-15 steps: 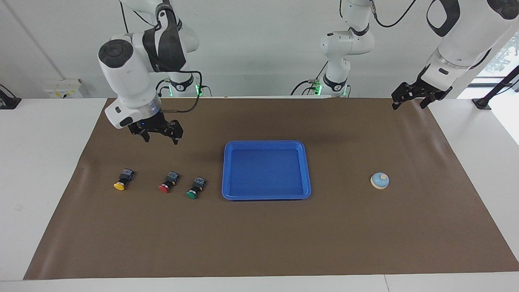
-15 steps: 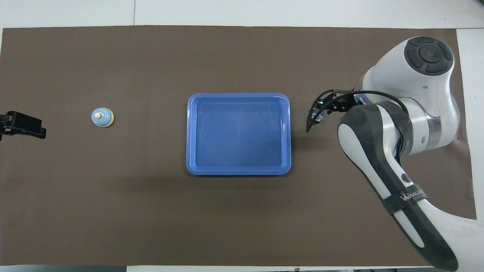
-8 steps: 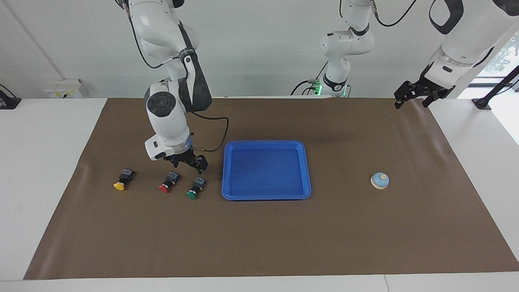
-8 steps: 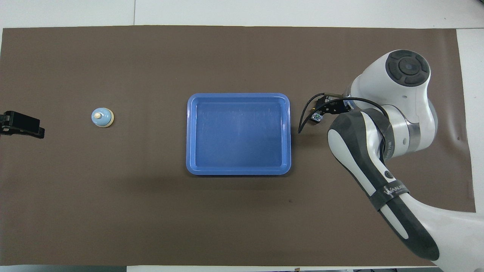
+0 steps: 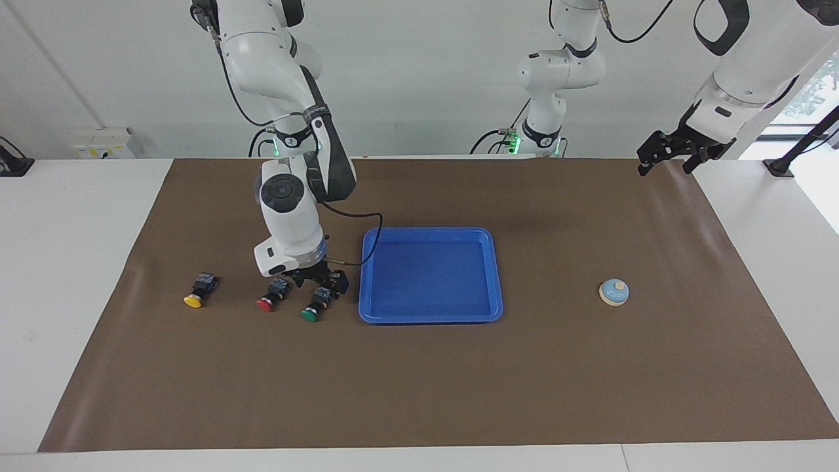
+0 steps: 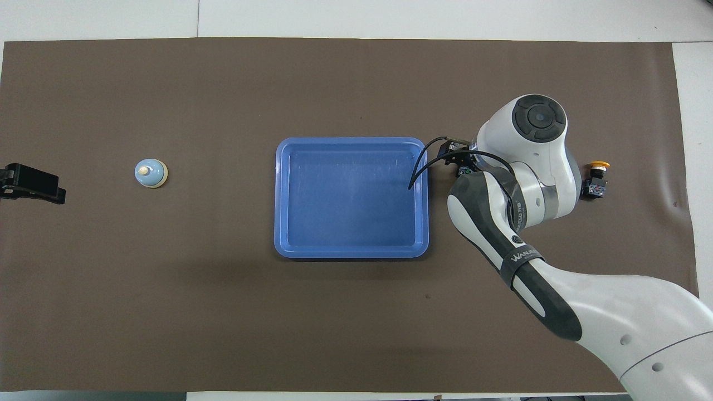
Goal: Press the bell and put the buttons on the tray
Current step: 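Grasp the green-capped button with the right gripper and lift, then carry the green button into the blue tray and release it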
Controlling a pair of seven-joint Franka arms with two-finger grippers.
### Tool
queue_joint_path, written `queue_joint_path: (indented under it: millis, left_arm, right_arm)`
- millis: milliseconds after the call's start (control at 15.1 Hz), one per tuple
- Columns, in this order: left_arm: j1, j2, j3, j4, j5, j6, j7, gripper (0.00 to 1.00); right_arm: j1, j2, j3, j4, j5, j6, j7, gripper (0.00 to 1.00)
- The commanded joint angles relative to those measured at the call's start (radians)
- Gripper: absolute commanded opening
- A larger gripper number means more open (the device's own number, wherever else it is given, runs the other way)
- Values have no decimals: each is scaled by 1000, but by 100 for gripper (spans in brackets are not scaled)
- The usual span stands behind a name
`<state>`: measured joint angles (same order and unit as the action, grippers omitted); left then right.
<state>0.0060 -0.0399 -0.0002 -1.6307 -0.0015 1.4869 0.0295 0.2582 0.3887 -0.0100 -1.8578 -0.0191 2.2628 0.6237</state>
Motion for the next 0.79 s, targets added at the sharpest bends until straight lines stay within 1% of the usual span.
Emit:
queue_joint_path:
  millis: [0, 265, 463, 529, 595, 662, 728]
  left_arm:
    - [2, -3, 3, 12, -12, -16, -3, 100]
    - [2, -3, 3, 11, -12, -16, -3, 100]
    - [2, -3, 3, 11, -12, -16, -3, 100]
    - [2, -3, 3, 11, -12, -16, -3, 100]
    - [2, -3, 3, 12, -12, -16, -3, 100]
    - [2, -3, 2, 12, -12, -16, -3, 100]
    - [2, -3, 3, 11, -12, -16, -3, 100]
  right_arm:
    - [-5, 22, 1, 5, -1, 46, 16, 100]
    - [-7, 51, 1, 15, 1, 72, 31, 100]
    - [-16, 55, -1, 14, -1, 90, 36, 100]
    - [-14, 55, -1, 14, -1, 90, 36, 93]
    - [-14, 56, -1, 12, -1, 90, 40, 65]
    - [-13, 55, 1, 11, -1, 87, 50, 30]
    - [-11, 56, 1, 11, -1, 83, 54, 3]
